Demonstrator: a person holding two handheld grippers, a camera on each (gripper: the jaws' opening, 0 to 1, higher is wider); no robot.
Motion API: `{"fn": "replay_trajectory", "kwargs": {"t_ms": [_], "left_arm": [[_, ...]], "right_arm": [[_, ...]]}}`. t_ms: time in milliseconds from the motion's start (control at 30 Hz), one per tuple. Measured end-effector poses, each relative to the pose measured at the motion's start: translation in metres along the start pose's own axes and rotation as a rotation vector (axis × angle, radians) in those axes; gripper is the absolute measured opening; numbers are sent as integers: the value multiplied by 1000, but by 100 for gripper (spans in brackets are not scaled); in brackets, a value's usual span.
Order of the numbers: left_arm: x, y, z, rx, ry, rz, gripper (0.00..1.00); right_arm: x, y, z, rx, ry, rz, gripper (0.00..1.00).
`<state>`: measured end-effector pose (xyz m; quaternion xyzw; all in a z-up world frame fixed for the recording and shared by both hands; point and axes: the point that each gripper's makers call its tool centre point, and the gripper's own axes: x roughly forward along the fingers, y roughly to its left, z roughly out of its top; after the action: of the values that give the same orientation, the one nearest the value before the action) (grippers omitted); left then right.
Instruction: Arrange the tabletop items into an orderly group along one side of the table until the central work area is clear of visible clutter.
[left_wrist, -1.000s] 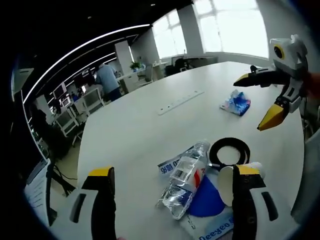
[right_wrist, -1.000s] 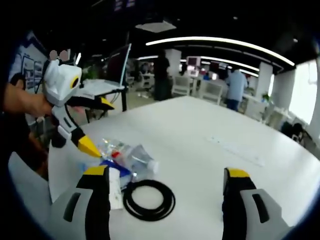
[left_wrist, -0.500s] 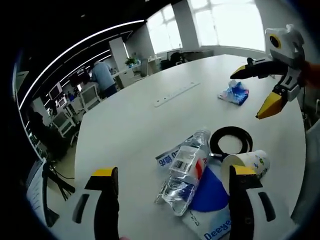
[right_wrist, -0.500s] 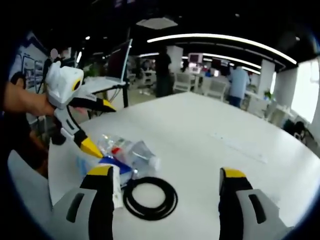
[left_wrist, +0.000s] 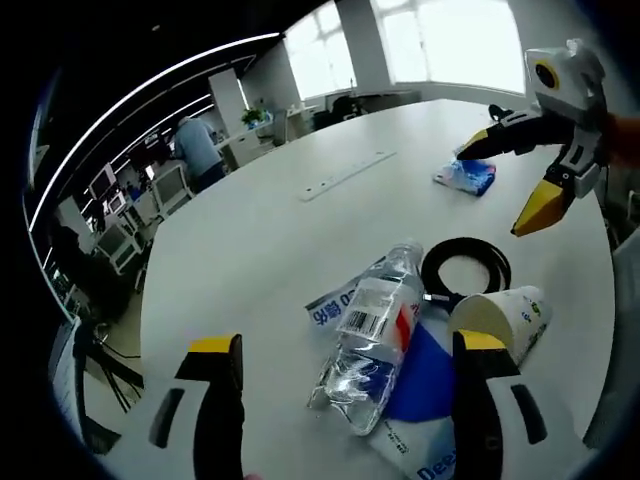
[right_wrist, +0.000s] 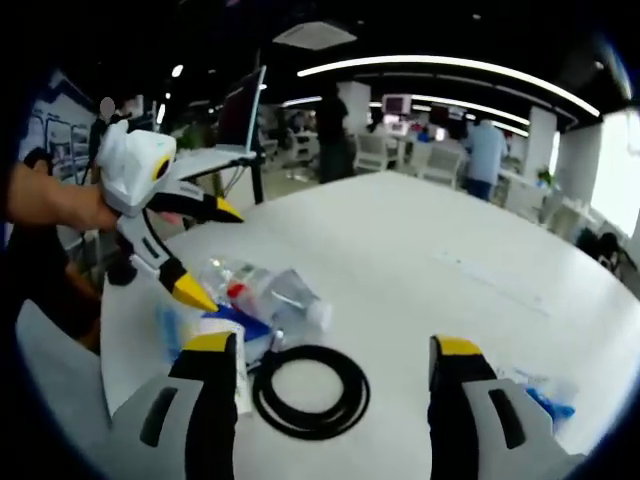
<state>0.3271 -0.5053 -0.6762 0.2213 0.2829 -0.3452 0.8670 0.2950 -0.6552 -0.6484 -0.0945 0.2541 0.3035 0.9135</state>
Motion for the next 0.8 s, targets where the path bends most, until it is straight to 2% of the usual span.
{"fn": "replay_trajectory", "kwargs": {"t_ms": [267,800], "left_arm": [[11,-7,-5,23,23,-28,82],[31,-17,-8,83,57,-88,74]], "right_arm": [[7,3,-4,-24,15,15,74],[20,5,-10,-7,32,42,71]]}}
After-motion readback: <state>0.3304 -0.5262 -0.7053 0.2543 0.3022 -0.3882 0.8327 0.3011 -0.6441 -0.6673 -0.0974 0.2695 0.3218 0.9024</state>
